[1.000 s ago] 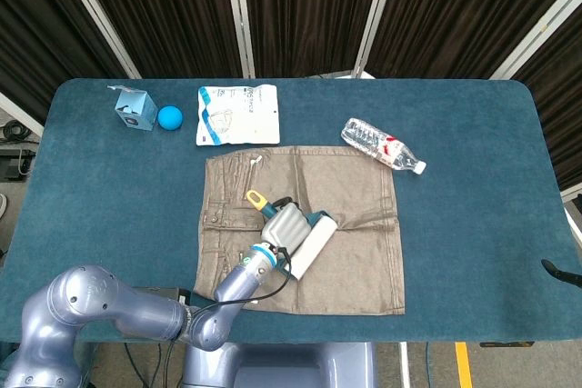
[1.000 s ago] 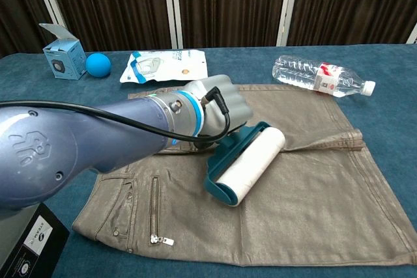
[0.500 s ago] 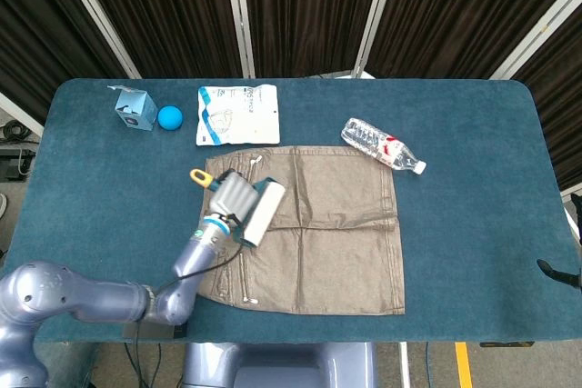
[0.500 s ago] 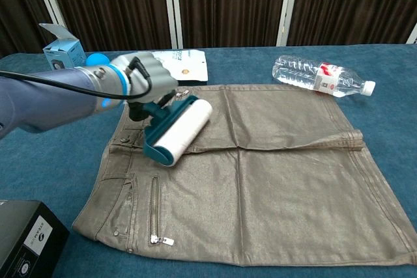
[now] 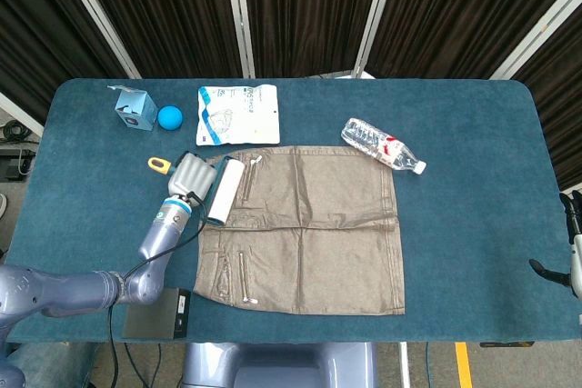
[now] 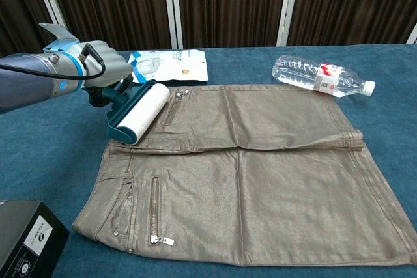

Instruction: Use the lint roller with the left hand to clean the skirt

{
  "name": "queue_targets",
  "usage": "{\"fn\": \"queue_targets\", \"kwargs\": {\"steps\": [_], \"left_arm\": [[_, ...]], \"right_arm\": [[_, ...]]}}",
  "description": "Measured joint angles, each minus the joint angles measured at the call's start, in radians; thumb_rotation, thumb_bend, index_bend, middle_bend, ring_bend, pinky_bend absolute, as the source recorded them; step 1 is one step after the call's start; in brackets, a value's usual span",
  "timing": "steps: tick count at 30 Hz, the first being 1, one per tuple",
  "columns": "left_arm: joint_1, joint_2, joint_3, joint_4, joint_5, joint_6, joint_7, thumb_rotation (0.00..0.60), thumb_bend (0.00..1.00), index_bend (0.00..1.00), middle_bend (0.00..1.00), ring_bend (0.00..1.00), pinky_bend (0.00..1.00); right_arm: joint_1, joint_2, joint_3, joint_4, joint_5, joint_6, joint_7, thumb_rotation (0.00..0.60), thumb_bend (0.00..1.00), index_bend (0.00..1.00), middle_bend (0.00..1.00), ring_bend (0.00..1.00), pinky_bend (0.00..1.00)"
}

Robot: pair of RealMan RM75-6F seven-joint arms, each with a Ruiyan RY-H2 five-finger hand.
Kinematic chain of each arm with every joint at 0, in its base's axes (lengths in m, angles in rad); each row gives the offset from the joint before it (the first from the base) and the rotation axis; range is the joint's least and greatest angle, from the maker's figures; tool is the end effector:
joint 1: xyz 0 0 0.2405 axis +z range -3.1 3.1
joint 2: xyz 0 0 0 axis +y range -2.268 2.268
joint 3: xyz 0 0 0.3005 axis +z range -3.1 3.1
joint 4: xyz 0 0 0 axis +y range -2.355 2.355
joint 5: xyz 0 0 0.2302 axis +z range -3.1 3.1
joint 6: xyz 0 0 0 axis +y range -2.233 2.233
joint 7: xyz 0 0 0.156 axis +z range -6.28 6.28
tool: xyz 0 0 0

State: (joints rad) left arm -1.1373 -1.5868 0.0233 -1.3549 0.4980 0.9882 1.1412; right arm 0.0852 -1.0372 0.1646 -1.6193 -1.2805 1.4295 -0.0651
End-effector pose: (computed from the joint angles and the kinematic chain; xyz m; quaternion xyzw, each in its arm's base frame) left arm -0.1492 0.4547 -0.0527 -0.8283 -0.1238 -0.0843 0.5399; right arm -0.3839 -0.2211 0.2147 0.5331 -0.3797 0.3377 0.6764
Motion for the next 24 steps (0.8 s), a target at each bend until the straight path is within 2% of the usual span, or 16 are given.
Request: {"fn": "queue_targets", "kwargs": {"steps": [9,24], "left_arm": [[-0.034,-0.08,-0.018,-0.031,0.033,0.038,0.067,0.6,0.66,0.55,0.46,0.39,0.44],[-0.133,-0.274,-0.091,-0.071,0.031,0.112,0.228,0.6,0.66,0.55,0.46,0.39,0.44]], "right_arm": [[-0.003,0.009,0.004,0.004,0.007,-0.002,0.027,0.6,0.0,0.0,0.0,0.0,0.0],[-0.018,0.029,0.012,0.007,0.019,0.007,0.071,0.6,0.0,0.0,0.0,0.0,0.0]]}}
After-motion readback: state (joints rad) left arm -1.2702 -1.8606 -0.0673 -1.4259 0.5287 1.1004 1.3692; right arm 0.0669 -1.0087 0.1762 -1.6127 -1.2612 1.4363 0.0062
